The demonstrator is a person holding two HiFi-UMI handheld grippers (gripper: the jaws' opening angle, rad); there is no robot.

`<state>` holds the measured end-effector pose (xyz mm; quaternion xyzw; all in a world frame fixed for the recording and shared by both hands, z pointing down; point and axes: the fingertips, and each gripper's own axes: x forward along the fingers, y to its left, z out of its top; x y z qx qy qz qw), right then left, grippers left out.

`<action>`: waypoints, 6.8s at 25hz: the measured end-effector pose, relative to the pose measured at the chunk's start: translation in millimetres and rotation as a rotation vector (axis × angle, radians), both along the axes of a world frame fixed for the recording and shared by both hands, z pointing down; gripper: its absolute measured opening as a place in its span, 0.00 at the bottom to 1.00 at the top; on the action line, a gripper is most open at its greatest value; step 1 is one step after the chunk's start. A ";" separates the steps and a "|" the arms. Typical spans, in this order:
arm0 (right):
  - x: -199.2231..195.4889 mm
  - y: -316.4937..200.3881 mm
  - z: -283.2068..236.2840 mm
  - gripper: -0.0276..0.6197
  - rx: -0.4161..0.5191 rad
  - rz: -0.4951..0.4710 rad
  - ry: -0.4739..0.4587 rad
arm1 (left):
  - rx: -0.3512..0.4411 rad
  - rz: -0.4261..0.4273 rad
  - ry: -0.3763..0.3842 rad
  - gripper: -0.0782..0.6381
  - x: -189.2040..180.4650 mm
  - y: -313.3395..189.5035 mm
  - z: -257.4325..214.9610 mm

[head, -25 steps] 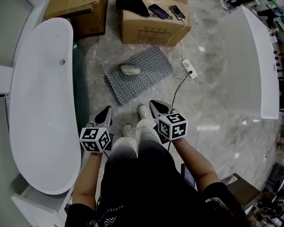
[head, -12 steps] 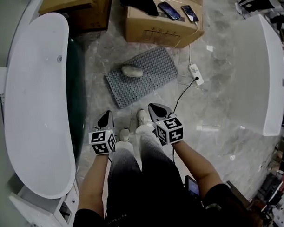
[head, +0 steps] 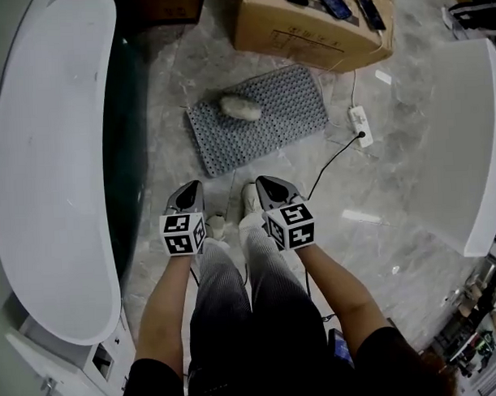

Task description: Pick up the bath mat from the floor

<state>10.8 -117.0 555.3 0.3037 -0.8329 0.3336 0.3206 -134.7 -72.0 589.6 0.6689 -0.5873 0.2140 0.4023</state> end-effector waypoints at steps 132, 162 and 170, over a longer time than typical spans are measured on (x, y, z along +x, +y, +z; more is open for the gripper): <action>58.7 -30.2 47.1 0.04 0.068 0.214 0.070 | -0.086 0.165 0.033 0.14 63.9 -104.3 49.3; 72.4 -38.3 -115.3 0.04 0.173 0.283 -0.046 | 0.135 0.232 0.019 0.13 21.1 -75.8 -179.8; 61.2 -31.4 -153.3 0.04 0.188 0.271 -0.077 | 0.207 0.228 0.049 0.13 5.5 -55.0 -228.6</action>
